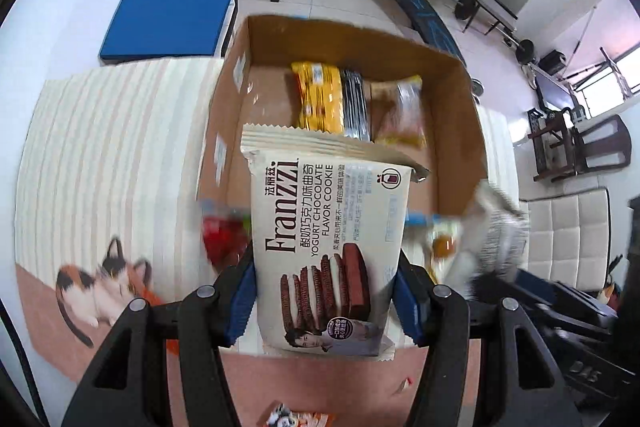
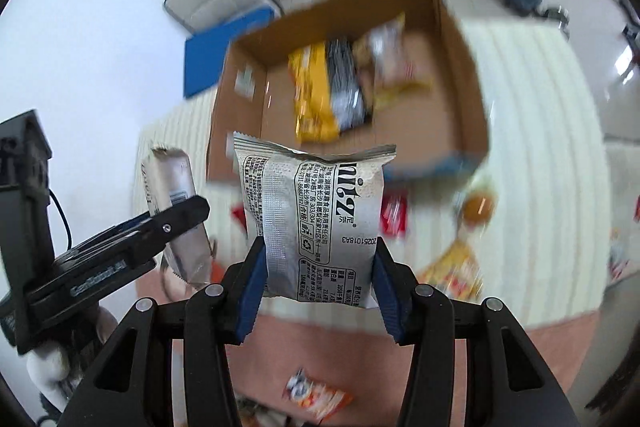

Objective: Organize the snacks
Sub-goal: 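Carry both packs to the box and open both tools to release them, then grasp the candy bag with the left tool while the right tool grasps the panda-print packet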

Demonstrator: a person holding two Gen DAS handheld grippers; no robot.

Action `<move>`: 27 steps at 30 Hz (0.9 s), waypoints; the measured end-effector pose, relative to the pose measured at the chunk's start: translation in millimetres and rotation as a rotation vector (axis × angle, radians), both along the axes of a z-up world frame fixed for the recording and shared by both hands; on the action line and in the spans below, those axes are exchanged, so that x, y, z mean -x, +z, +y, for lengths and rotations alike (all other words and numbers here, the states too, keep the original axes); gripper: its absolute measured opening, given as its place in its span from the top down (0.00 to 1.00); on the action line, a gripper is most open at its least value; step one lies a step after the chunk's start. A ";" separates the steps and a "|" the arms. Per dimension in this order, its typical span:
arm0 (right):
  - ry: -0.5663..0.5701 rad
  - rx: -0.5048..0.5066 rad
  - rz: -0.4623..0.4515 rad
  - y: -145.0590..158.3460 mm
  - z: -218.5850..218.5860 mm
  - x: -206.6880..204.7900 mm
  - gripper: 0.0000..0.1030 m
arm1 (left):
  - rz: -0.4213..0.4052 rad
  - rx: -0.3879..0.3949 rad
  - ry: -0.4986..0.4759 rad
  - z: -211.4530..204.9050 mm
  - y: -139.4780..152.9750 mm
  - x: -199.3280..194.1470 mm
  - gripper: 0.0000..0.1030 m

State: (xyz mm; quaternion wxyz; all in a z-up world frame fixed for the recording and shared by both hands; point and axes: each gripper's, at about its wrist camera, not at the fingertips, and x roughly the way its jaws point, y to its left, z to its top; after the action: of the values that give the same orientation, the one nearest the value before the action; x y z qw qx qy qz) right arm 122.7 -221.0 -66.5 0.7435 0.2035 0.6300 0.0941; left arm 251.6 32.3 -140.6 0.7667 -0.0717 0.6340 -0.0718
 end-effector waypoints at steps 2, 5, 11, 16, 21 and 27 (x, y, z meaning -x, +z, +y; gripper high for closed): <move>-0.011 0.027 -0.002 -2.7 -2.5 -30.6 0.49 | 0.031 0.014 0.005 2.0 -8.9 -25.0 0.45; -0.012 0.074 0.026 -28.7 3.3 -69.5 0.49 | 0.100 0.010 0.011 1.5 -34.5 -61.3 0.44; -0.023 0.119 0.135 -96.8 3.1 -113.9 0.49 | 0.246 -0.001 -0.006 -9.8 -97.9 -95.3 0.44; 0.018 0.144 0.249 -153.0 10.4 -131.2 0.43 | 0.322 -0.035 -0.063 -25.7 -134.2 -99.4 0.42; 0.029 0.188 0.263 -169.8 10.0 -130.7 0.16 | 0.321 -0.075 -0.046 -23.5 -144.3 -96.5 0.21; 0.053 0.207 0.244 -163.8 10.0 -122.5 0.10 | 0.278 -0.023 -0.015 -14.5 -126.6 -85.2 0.11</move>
State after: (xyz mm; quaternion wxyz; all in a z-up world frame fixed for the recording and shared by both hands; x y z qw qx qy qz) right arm 245.2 -210.9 -230.3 0.6756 0.1190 0.7272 0.0228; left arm 336.9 17.7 -267.2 0.6716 -0.0676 0.7354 -0.0597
